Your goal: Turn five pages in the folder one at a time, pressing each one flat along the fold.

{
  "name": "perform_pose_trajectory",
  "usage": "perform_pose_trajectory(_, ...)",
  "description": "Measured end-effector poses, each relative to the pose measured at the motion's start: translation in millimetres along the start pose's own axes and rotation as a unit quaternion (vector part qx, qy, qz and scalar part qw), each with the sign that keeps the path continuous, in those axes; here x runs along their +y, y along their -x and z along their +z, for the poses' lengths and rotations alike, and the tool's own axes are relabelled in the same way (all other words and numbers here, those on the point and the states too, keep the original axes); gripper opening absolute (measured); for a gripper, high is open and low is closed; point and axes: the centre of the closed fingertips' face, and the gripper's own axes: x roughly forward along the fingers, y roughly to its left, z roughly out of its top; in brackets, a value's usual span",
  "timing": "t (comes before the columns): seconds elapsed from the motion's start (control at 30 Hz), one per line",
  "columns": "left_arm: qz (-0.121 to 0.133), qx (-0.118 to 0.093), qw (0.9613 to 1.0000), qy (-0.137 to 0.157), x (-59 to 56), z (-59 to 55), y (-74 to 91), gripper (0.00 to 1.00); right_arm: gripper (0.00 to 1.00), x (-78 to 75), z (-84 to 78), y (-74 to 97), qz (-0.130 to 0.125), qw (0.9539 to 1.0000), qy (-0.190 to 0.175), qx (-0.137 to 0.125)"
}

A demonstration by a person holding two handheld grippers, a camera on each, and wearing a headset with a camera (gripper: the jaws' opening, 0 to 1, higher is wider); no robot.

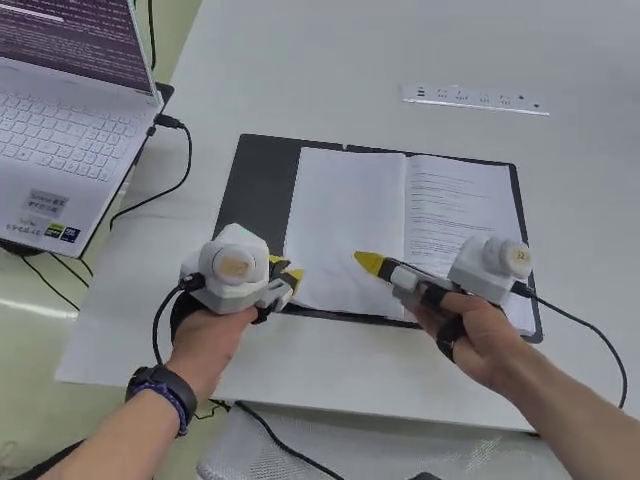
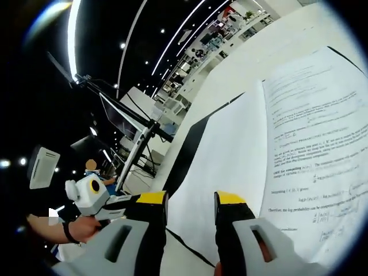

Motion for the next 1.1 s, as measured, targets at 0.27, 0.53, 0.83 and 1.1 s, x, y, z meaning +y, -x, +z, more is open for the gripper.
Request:
perform_pose_trajectory(0.27,0.002,0.051,0.9984,-0.023,-2.9,-29.2,-11.5,0.00,0.30,-8.9,7.3,3.3,-0.006,1.0000,0.004,0.005)
perform_pose_trajectory(0.53,0.011,0.035,0.9990,-0.025,-1.7,-26.7,-9.6,0.00,0.21,-14.4,22.0,3.6,-0.006,0.9996,0.027,0.004)
perform_pose_trajectory(0.83,0.011,0.036,0.9991,-0.021,-1.1,-26.6,-9.8,0.00,0.11,-30.4,34.5,-4.1,-0.019,0.9993,0.031,0.002)
perform_pose_trajectory(1.1,0.009,0.035,0.9992,-0.013,-0.6,-27.0,-10.0,0.00,0.01,-34.6,43.8,-5.8,-0.037,0.9986,0.033,-0.016)
